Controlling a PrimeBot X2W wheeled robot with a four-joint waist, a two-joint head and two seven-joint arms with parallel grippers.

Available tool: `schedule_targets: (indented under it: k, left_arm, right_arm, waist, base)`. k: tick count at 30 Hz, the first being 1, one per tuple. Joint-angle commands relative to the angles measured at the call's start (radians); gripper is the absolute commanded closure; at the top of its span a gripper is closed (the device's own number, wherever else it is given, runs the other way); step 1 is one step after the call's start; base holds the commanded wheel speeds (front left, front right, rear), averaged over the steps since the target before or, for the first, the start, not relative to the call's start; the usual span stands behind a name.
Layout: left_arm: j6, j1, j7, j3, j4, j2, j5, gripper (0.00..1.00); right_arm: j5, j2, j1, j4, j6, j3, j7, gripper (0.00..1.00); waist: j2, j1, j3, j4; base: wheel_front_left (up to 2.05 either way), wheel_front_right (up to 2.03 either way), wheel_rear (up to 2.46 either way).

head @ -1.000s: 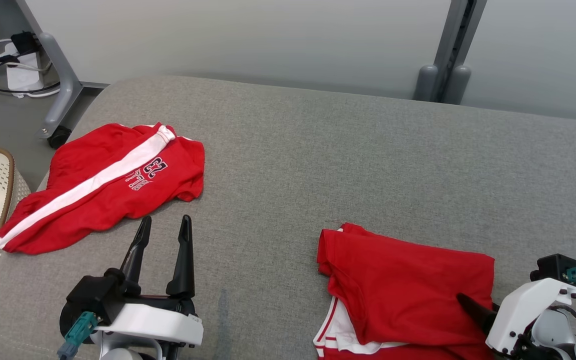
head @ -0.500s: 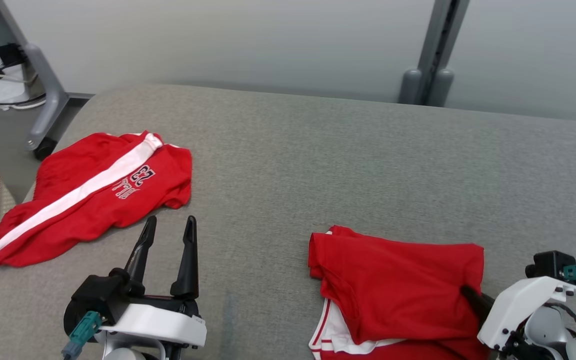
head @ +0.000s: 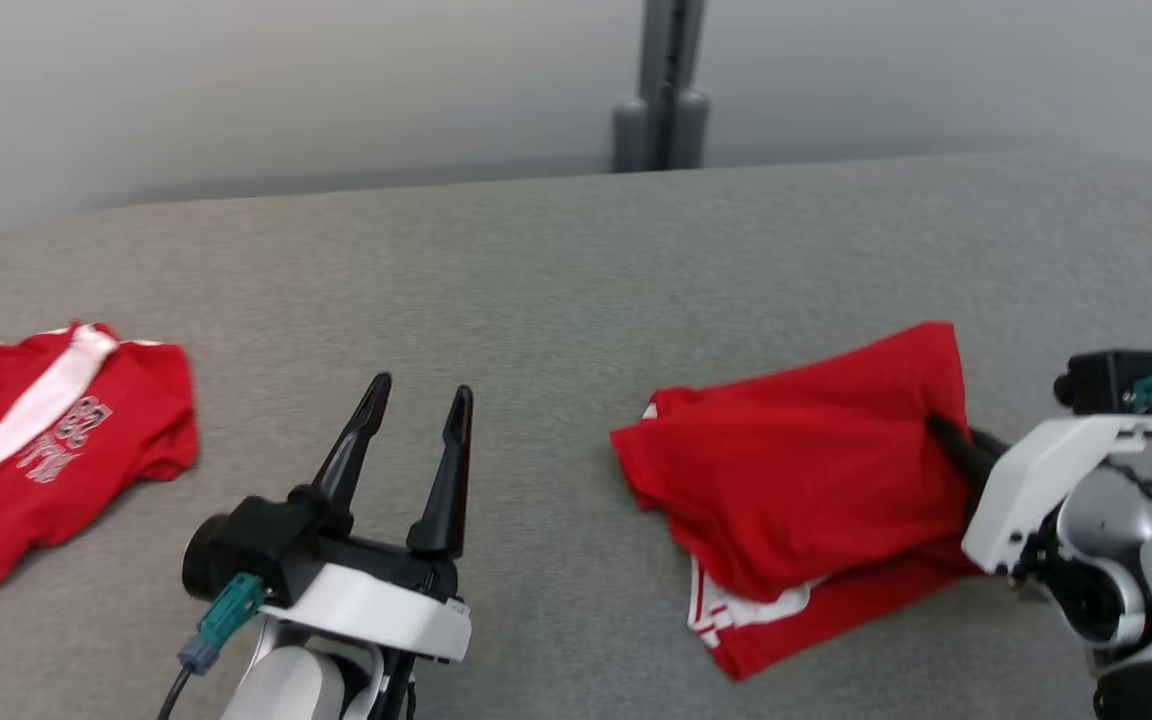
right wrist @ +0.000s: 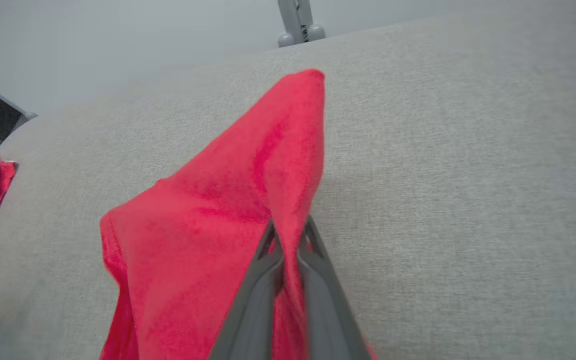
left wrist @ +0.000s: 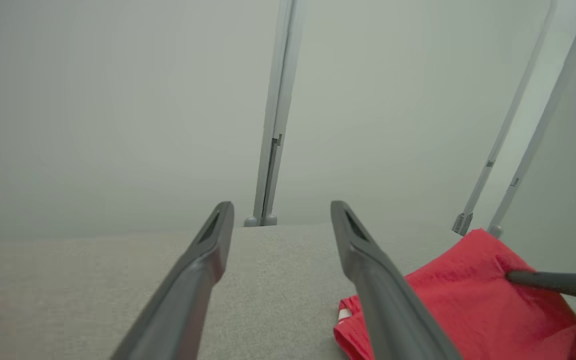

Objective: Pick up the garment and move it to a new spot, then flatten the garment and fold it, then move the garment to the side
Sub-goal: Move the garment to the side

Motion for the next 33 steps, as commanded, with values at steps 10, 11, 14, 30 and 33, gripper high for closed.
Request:
schedule_targets:
  k: [10,11,14,30,33]
  left_arm:
    - [-0.024,-0.137,0.064,-0.061,-0.053,0.018,0.059,0.00]
    - [-0.024,-0.149,0.074,-0.066,-0.061,0.021,0.065,0.00]
    - [-0.026,-0.179,0.099,-0.074,-0.083,0.035,0.079,0.00]
    - [-0.020,-0.264,0.160,-0.088,-0.158,0.071,0.117,0.00]
    - [-0.017,-0.269,0.161,-0.087,-0.162,0.074,0.116,0.00]
  right_arm:
    - [0.062,-0.117,-0.285,0.109,0.002,0.087,-0.114,1.00]
    - [0.066,-0.130,-0.314,0.122,0.002,0.090,-0.129,1.00]
    - [0.087,-0.157,-0.398,0.164,0.002,0.093,-0.173,1.00]
    - [0.085,-0.307,-0.726,0.463,0.001,0.080,-0.308,1.00]
    - [0.071,-0.325,-0.756,0.517,0.001,0.074,-0.319,1.00]
  waist:
    - [-0.0001,0.0000,0.220,-0.194]
    - [-0.0001,0.0000,0.244,-0.199]
    - [-0.0001,0.0000,0.308,-0.207]
    - [-0.0001,0.0000,0.496,-0.184]
    - [-0.0001,0.0000,0.505,-0.180]
  base:
    - [0.00,0.00,0.00]
    - [0.00,0.00,0.00]
    - [0.00,0.00,0.00]
    - [0.00,0.00,0.00]
    - [0.00,0.00,0.00]
